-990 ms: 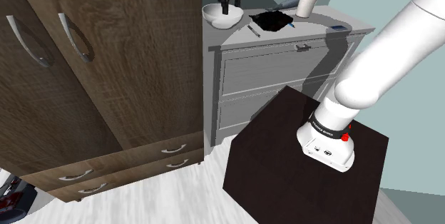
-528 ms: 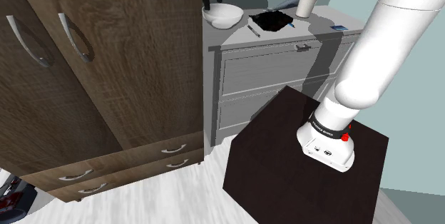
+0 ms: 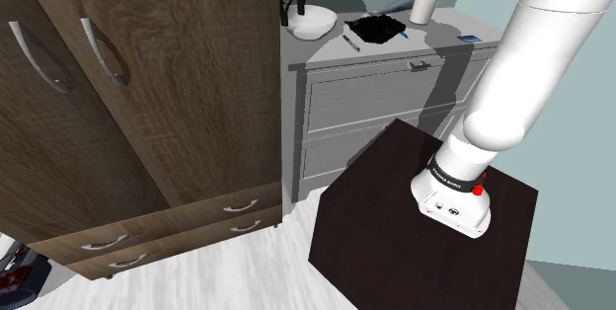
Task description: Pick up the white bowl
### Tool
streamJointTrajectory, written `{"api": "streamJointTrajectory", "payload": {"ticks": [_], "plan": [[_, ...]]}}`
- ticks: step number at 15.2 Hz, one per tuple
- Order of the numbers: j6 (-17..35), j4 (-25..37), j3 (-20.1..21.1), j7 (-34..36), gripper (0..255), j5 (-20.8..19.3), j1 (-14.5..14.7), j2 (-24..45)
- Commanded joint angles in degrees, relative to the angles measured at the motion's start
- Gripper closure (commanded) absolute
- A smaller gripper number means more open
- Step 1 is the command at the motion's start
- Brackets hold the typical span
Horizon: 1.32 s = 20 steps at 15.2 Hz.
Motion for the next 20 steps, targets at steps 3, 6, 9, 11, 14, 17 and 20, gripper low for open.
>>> {"api": "streamJointTrajectory", "payload": {"ticks": [3,6,9,11,14,17,20], "plan": [[0.56,-0.62,0.0,0.07,255,-0.01,0.0,-0.08],[0.56,-0.61,0.01,0.07,255,-0.01,0.0,-0.07],[0.56,-0.58,0.01,0.09,255,-0.01,0.02,-0.05],[0.61,-0.55,-0.02,0.02,255,-0.02,-0.02,0.04],[-1.65,1.61,0.0,-0.17,255,0.04,0.0,-0.08],[-3.95,3.91,0.02,-0.36,255,0.08,0.03,-0.08],[-6.29,6.38,0.04,-0.54,255,0.1,0.06,0.04]]}}
